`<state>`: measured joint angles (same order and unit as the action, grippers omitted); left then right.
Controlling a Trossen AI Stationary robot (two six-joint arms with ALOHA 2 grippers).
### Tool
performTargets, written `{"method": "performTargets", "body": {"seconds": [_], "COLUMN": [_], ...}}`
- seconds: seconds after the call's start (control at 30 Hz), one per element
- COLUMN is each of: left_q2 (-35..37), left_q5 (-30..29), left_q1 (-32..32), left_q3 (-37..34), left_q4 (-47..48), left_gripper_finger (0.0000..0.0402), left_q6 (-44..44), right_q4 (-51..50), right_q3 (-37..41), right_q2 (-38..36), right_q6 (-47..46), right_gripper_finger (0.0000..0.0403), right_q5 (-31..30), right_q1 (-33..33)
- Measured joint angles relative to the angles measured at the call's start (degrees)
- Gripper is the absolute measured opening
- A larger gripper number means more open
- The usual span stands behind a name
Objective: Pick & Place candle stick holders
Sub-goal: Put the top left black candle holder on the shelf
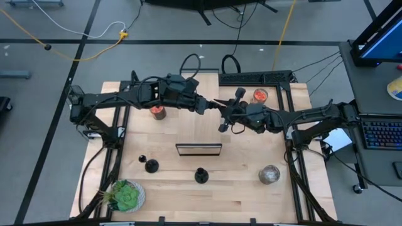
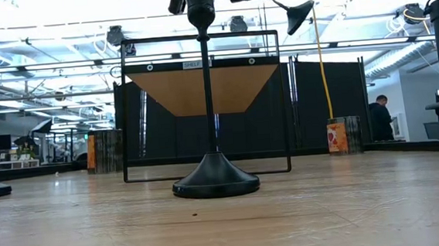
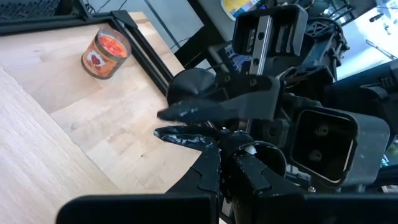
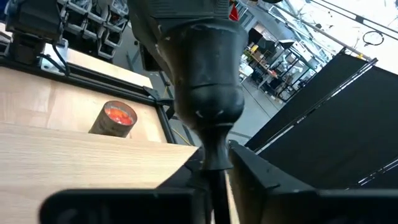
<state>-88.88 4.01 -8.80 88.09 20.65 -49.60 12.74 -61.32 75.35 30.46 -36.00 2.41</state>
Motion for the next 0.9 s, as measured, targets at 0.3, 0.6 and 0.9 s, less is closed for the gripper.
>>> {"method": "performTargets", "body": {"seconds": [0.3, 0.6, 0.9], "left_q2": [0.0, -0.02, -0.02], "left_q5": [-0.34, -1.12, -1.09], "left_q1": [-0.44, -1.25, -1.27], "left_q3": [0.0, 0.0, 0.0], "left_q4": [0.14, -1.25, -1.34], "left_gripper_finger": [0.001, 0.0053, 0.0061], "left_q6": [1.08, 1.44, 1.95], "right_q4": [0.0, 0.26, 0.21], "right_q3": [0.0, 0.0, 0.0], "right_q2": [0.0, -0.09, -0.09], "right_q6": [-1.11, -4.61, -6.77], "right_gripper_finger": [0.0001, 0.0, 0.0], "right_q5": [0.17, 0.05, 0.13], "right_q1": [0.28, 0.31, 0.33]}}
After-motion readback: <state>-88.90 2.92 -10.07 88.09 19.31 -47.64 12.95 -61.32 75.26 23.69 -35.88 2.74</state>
